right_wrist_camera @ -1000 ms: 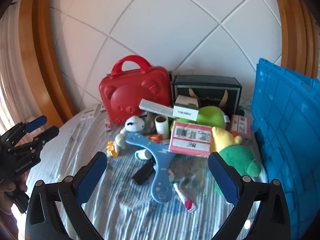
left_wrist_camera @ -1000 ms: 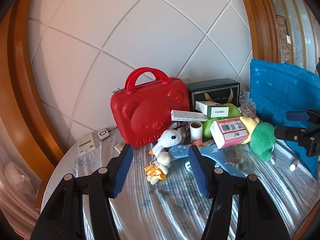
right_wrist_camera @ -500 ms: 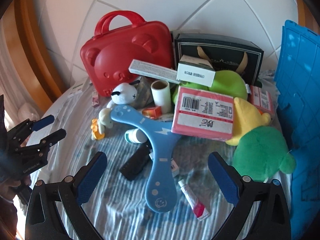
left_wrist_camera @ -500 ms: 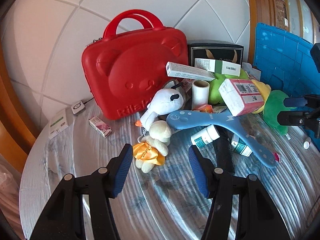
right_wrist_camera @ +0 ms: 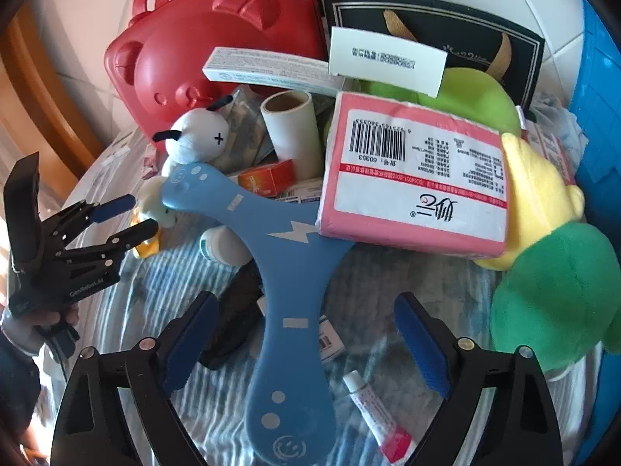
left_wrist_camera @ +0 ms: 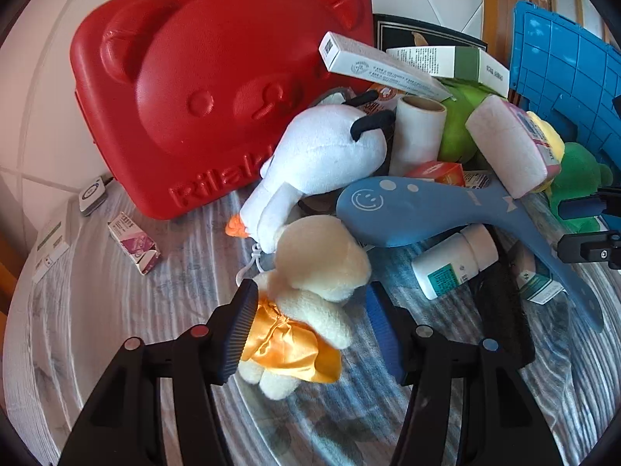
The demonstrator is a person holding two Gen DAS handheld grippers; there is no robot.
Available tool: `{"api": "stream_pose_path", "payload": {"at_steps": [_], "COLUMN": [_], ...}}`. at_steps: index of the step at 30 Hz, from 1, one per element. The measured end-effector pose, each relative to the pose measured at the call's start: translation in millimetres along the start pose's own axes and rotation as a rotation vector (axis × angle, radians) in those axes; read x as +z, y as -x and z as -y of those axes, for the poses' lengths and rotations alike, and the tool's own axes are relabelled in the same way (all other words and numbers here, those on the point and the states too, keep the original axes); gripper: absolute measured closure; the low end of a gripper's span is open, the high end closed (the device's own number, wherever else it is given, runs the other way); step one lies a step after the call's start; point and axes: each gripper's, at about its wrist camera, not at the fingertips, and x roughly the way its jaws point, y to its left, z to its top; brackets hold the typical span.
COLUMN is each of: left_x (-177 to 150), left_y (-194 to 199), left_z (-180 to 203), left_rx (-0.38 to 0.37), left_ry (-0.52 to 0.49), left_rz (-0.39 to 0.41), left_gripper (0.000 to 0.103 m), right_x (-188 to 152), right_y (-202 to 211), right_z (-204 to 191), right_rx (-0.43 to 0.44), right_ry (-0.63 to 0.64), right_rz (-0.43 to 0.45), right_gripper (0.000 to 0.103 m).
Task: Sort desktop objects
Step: 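Grasp the blue boomerang with the right tool while the left tool grasps the cream plush bear, then carry the boomerang and cream plush bear into the blue crate with both tools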
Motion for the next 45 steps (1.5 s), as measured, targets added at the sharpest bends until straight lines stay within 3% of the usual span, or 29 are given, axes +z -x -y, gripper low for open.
{"api": "stream_pose_path", "payload": {"at_steps": [6, 14, 16, 18, 26, 33, 41, 45], "left_x": [-0.2, -3.8, -4.0, -6.3, -24.4, -28.2, -35.6, -30.7], "left_y": [-20.1, -40.4, -39.3, -35.0, 10.5, 48.5, 92.1, 121.7], "left_z": [-2.1, -0.1, -0.6, 1.1, 11.1, 9.2, 23.2, 27.1], "left_rx": [-0.02, -0.04, -0.066, -0.076, -0.075, -0.078, -0.054, -0.045], "left_ry": [0.022, 0.025, 0.037, 0.029, 0.036, 0.085, 0.101, 0.09], "left_rz": [-0.014, -0.056, -0.059, -0.063, -0.028, -0.002, 0.041, 0.089], "left_gripper": [0.046, 0.046, 0.046, 0.057, 0.062, 0.063, 0.063, 0.063], "right_x": [4.5, 16.1, 18.2, 17.8, -4.1, -16.7, -21.4, -21.7], "right_y": [-34.4, -56.2, -58.7, -58.1, -38.2, -23.3, 24.1, 61.4], "right_z": [3.5, 0.1, 0.2, 1.3, -2.7, -10.7, -38.6, -43.6], "right_rx": [0.015, 0.051, 0.076, 0.087, 0.118, 0.159, 0.219, 0.223], "right_ry": [-0.023, -0.048, -0.059, -0.073, -0.058, -0.047, 0.011, 0.051], "right_rz": [-0.074, -0.083, -0.086, -0.093, -0.09, -0.103, -0.019, 0.052], "right_gripper": [0.037, 0.041, 0.048, 0.05, 0.053, 0.065, 0.068, 0.082]}}
